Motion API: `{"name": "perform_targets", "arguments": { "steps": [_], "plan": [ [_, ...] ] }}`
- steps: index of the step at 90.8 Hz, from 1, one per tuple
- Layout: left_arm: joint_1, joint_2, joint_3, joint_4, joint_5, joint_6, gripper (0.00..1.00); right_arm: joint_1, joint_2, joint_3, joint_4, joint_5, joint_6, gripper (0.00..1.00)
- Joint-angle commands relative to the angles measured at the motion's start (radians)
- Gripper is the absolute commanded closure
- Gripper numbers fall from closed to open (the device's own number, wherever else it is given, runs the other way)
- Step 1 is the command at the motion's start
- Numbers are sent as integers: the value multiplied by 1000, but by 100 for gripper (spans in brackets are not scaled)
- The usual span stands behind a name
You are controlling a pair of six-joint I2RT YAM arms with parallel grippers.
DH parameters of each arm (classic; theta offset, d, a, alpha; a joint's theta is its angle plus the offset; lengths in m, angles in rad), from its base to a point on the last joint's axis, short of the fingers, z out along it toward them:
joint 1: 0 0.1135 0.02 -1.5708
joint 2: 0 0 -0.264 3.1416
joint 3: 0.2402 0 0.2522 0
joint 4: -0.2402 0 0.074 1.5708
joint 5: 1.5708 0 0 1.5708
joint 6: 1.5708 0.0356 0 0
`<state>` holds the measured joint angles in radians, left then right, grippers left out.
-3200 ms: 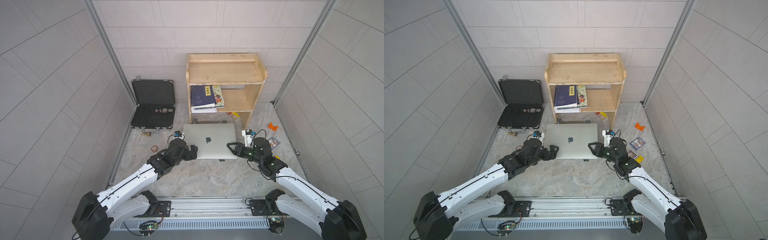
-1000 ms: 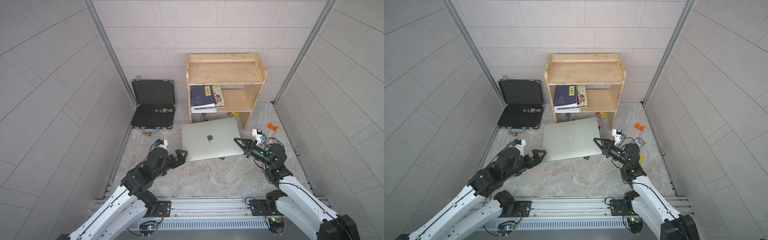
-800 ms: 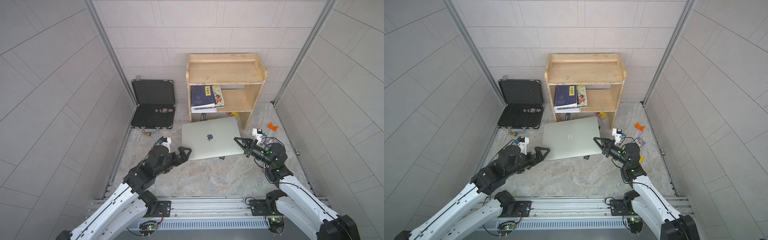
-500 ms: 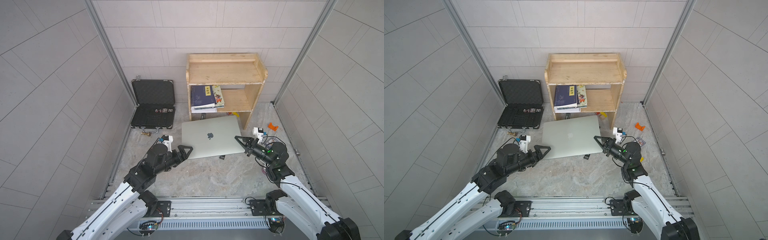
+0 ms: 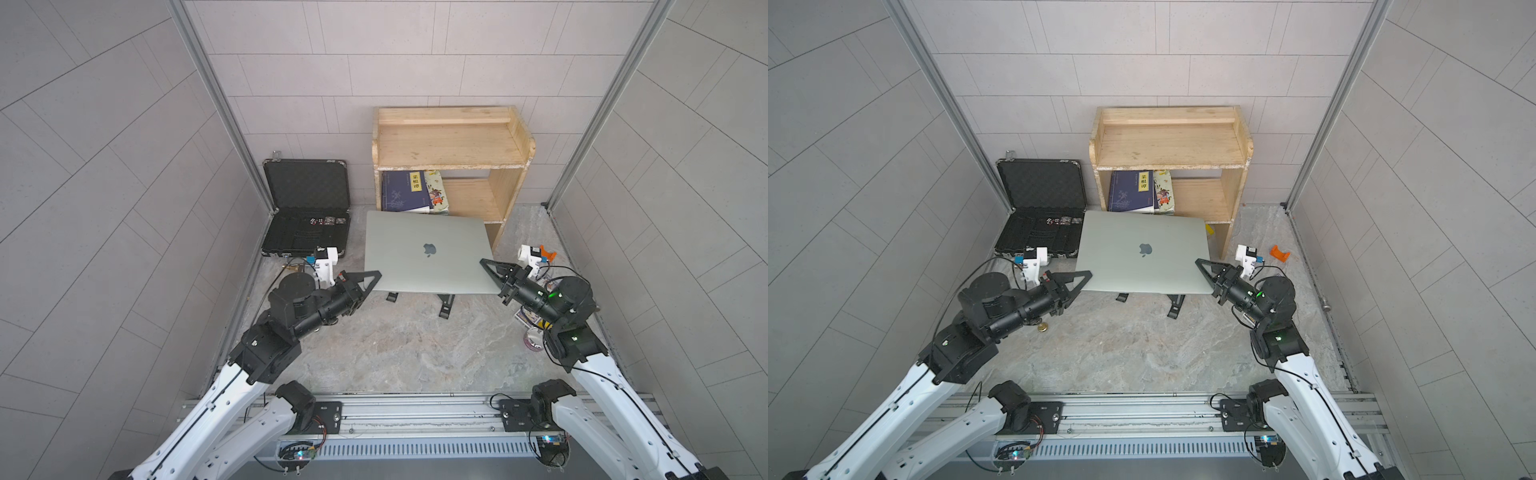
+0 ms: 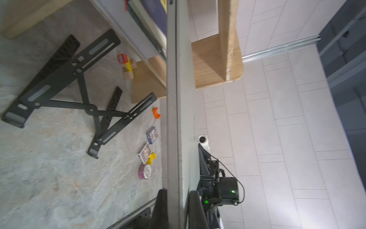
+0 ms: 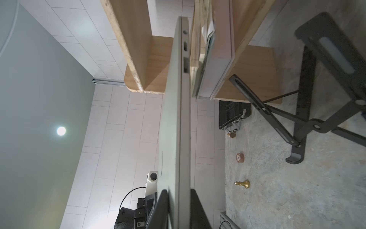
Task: Close the laptop lid and set it aside
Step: Pick up the laptop from the computer stand, then place the laptop on the shelf.
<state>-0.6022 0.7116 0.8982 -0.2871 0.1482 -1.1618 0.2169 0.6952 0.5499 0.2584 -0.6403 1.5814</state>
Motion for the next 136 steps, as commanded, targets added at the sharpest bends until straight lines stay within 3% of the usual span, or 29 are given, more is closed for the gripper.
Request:
{"name": "perform_targets", "arguments": {
  "steps": [1, 36, 64, 94, 116, 136],
  "plan": [
    [-15, 44, 42, -14, 80, 82, 100, 22, -48, 102, 46, -59, -64, 100],
    [-15, 164, 207, -34, 113, 110, 100, 23, -30, 328, -121, -28, -126, 100],
    [-15, 346, 433, -31, 129, 147, 100, 1, 117, 588, -271, -22, -228, 100],
    [25, 595, 690, -26, 217, 156, 100, -130, 307, 764, -229, -113, -182, 100],
    [101, 703, 742, 34, 253, 114, 100, -267, 454, 820, -98, -241, -55, 100],
    [137, 759, 764, 65, 281, 93, 100, -282, 592, 863, -9, -297, 19, 100]
  ]
}}
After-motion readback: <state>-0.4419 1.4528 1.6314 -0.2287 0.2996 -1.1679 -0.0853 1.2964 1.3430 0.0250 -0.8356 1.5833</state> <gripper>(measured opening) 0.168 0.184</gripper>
